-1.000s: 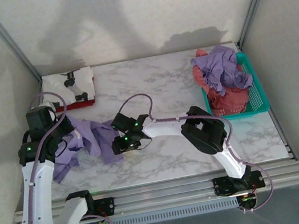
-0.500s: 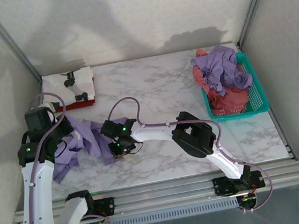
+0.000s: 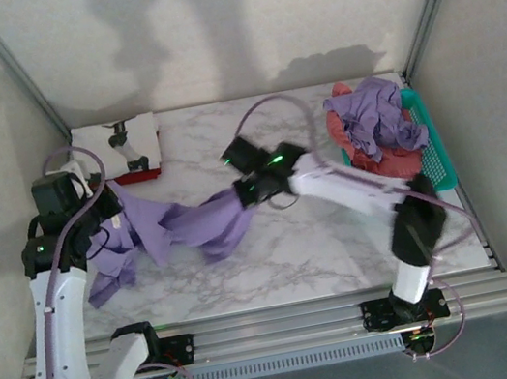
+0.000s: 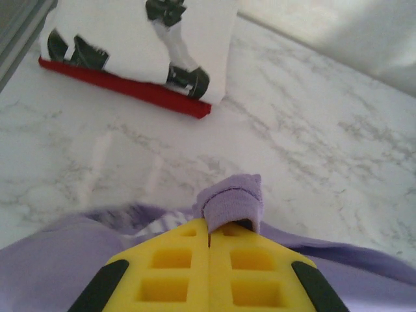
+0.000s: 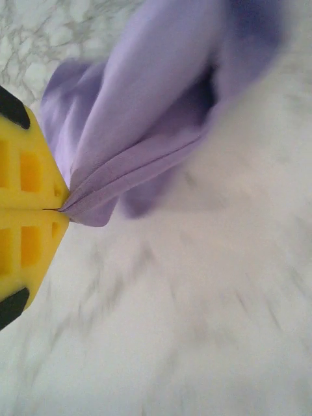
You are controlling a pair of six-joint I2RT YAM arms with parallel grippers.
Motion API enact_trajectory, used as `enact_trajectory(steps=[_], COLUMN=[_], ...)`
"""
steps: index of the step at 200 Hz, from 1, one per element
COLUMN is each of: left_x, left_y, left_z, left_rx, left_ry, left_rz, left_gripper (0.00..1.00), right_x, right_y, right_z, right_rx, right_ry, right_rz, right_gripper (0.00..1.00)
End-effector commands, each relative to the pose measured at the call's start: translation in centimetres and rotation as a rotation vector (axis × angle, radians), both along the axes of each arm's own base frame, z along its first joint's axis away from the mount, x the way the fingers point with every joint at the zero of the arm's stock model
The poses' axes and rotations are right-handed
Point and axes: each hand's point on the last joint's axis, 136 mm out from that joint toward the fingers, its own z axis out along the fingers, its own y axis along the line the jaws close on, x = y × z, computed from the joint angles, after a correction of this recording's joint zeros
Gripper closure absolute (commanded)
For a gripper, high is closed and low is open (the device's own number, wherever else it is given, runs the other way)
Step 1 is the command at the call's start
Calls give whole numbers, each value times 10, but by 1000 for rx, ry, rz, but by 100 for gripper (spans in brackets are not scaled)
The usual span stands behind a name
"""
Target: Fold and stack the t-shirts
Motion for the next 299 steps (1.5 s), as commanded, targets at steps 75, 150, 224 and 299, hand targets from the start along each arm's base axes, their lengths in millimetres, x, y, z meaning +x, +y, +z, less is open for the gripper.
enact_trajectory(steps=[75, 150, 224, 299], left_x=[6, 2, 27, 25], left_y=[4, -13, -33, -52], left_z=[-6, -98, -116, -126], left_rx=[-2, -143, -243, -265], left_ry=[6, 187, 225, 229], left_rz=[10, 7, -62, -119], left_gripper=[100, 100, 100, 100], right_x=[-82, -100, -40, 1], right_y=[-168, -195, -205, -251], right_z=[10, -92, -101, -121], right_rx=[-103, -166, -110, -130], right_ry=[-17, 133, 177, 230], right_rz=[-238, -362, -374, -502], right_gripper=[100, 100, 100, 100])
